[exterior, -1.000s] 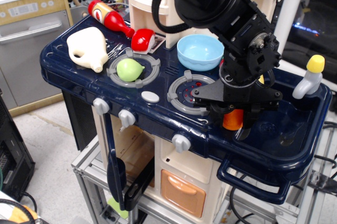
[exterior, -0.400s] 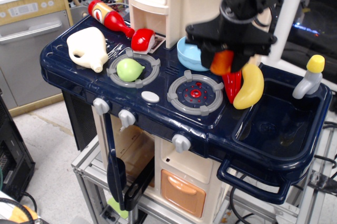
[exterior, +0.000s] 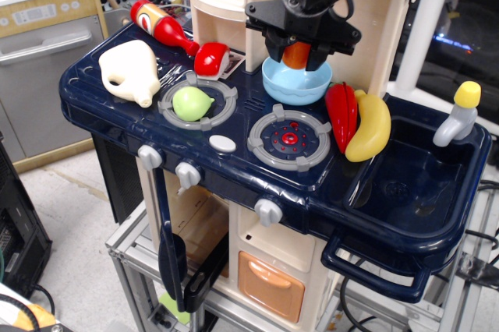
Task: Put carrot in bowl
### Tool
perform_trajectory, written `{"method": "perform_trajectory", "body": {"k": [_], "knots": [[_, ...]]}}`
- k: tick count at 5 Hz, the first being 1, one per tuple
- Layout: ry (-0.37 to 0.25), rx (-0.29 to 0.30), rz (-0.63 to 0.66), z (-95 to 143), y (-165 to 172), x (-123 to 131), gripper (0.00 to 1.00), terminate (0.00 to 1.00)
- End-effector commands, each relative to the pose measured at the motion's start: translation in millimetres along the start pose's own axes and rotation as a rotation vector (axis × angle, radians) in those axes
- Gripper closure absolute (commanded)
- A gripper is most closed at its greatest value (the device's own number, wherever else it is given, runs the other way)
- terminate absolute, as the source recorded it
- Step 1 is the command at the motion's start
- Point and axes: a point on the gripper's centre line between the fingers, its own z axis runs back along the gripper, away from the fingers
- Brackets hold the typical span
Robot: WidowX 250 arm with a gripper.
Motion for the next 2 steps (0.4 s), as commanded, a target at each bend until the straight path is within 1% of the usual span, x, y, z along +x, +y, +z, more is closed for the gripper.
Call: {"method": "perform_trajectory", "body": {"k": [1,2], "knots": [[-0.101,-0.02,0.017,7.6,4.5,23.9,0.0,0.0],[-0.101,-0.02,0.017,7.6,4.5,23.9,0.0,1.0]]}}
